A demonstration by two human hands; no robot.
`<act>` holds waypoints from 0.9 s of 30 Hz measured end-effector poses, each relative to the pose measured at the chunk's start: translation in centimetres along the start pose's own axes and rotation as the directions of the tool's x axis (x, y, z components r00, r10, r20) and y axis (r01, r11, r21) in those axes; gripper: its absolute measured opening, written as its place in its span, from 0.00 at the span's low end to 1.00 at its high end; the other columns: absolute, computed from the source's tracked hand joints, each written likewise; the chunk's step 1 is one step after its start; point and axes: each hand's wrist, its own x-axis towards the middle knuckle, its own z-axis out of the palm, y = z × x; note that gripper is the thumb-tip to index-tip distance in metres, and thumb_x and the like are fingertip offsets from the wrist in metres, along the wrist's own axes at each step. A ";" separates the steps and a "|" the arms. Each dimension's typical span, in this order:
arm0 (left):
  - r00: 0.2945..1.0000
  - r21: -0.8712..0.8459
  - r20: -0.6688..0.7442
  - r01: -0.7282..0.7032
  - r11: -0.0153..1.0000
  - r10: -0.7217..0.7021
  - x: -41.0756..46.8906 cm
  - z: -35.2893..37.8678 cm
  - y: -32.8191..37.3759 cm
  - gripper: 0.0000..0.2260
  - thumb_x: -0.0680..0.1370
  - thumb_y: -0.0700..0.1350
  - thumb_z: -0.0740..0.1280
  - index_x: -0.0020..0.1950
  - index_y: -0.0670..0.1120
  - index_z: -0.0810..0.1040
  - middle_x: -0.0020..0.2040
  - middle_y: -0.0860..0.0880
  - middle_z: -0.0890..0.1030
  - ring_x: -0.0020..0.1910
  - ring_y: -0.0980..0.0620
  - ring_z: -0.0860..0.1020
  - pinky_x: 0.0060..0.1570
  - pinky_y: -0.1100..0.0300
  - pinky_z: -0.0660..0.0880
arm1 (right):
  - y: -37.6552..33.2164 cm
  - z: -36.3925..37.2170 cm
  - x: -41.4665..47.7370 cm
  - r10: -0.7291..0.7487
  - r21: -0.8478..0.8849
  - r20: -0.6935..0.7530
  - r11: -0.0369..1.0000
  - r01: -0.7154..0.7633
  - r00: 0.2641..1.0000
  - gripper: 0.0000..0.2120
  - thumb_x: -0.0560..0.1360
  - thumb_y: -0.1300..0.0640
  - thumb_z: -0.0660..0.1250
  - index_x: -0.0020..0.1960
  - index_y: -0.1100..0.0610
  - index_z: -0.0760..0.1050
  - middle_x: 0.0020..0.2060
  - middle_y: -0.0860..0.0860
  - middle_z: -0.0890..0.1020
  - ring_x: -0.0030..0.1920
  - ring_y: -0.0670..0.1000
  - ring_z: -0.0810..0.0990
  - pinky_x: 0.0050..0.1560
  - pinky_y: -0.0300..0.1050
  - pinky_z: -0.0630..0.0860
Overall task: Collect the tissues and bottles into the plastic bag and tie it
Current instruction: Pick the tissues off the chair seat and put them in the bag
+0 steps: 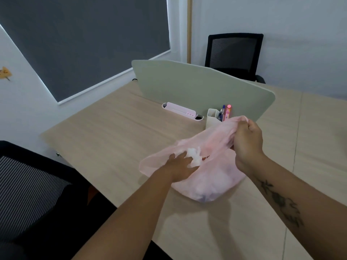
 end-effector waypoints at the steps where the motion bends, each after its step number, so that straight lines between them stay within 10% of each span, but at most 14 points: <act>1: 0.999 -0.021 0.032 0.025 0.999 -0.024 -0.3 -0.7 -0.4 0.34 0.75 0.71 0.50 0.78 0.57 0.60 0.81 0.50 0.53 0.80 0.50 0.46 0.76 0.46 0.44 | -0.2 0.0 0.4 0.013 0.001 -0.022 1.000 -0.013 1.000 0.14 0.82 0.52 0.54 0.47 0.54 0.77 0.44 0.54 0.81 0.42 0.53 0.78 0.49 0.56 0.80; 6: 0.996 -0.095 -0.081 0.032 0.995 -0.040 -3.0 -3.3 -3.5 0.26 0.73 0.70 0.63 0.68 0.60 0.76 0.73 0.54 0.71 0.75 0.49 0.61 0.72 0.54 0.58 | -0.4 -0.5 2.2 0.017 -0.022 -0.114 1.000 -0.019 0.993 0.13 0.81 0.54 0.53 0.42 0.52 0.73 0.41 0.50 0.79 0.44 0.54 0.78 0.54 0.59 0.79; 10: 0.814 0.215 -0.574 0.048 0.975 0.086 -3.7 -2.6 -5.7 0.17 0.71 0.58 0.73 0.47 0.47 0.75 0.44 0.48 0.77 0.48 0.43 0.78 0.39 0.55 0.72 | -0.2 -1.0 3.1 0.003 -0.037 -0.170 0.999 -0.010 0.985 0.13 0.80 0.54 0.53 0.43 0.54 0.73 0.42 0.50 0.78 0.43 0.53 0.76 0.50 0.54 0.78; 15: 0.706 -0.255 -0.527 0.399 0.881 -0.473 -4.5 -0.4 -8.6 0.19 0.75 0.54 0.69 0.60 0.44 0.74 0.56 0.41 0.77 0.54 0.38 0.77 0.48 0.49 0.75 | -0.6 -1.6 4.3 -0.049 -0.090 -0.187 0.995 0.033 0.981 0.13 0.82 0.54 0.52 0.52 0.56 0.74 0.48 0.52 0.78 0.47 0.52 0.76 0.48 0.45 0.73; 18: 0.761 -0.648 -0.385 0.180 0.740 -0.522 -4.1 -1.7 -10.1 0.12 0.79 0.45 0.61 0.46 0.39 0.79 0.47 0.35 0.82 0.46 0.38 0.83 0.45 0.46 0.80 | -1.2 -1.9 5.2 -0.014 -0.262 -0.070 0.965 -0.004 0.997 0.15 0.82 0.55 0.51 0.56 0.59 0.75 0.51 0.54 0.77 0.49 0.55 0.75 0.48 0.46 0.71; 22: 0.584 -0.832 -0.482 -0.072 0.550 -0.653 -3.0 -9.7 -7.7 0.11 0.79 0.43 0.58 0.44 0.41 0.78 0.44 0.38 0.82 0.44 0.40 0.82 0.46 0.42 0.81 | -3.5 -1.8 6.1 -0.242 -0.537 0.029 0.815 0.220 0.970 0.19 0.84 0.53 0.50 0.57 0.64 0.75 0.49 0.59 0.77 0.48 0.58 0.75 0.47 0.48 0.69; 24: 0.522 -0.785 -0.587 -0.177 0.594 -0.619 -2.8 -13.2 -5.5 0.11 0.81 0.42 0.57 0.48 0.41 0.79 0.45 0.43 0.80 0.43 0.44 0.79 0.46 0.52 0.78 | -5.6 -1.2 5.9 -0.439 -0.511 -0.051 0.783 0.354 0.897 0.18 0.84 0.50 0.48 0.55 0.59 0.72 0.46 0.56 0.76 0.45 0.56 0.75 0.44 0.48 0.69; 27: 0.644 -0.629 -0.641 -0.129 0.767 -0.418 -3.8 -15.8 -3.8 0.13 0.82 0.42 0.57 0.49 0.41 0.80 0.43 0.45 0.79 0.42 0.46 0.76 0.42 0.56 0.72 | -6.2 0.5 5.8 -0.485 -0.548 0.068 0.712 0.438 0.872 0.17 0.84 0.49 0.48 0.55 0.58 0.72 0.45 0.55 0.78 0.45 0.58 0.75 0.44 0.50 0.71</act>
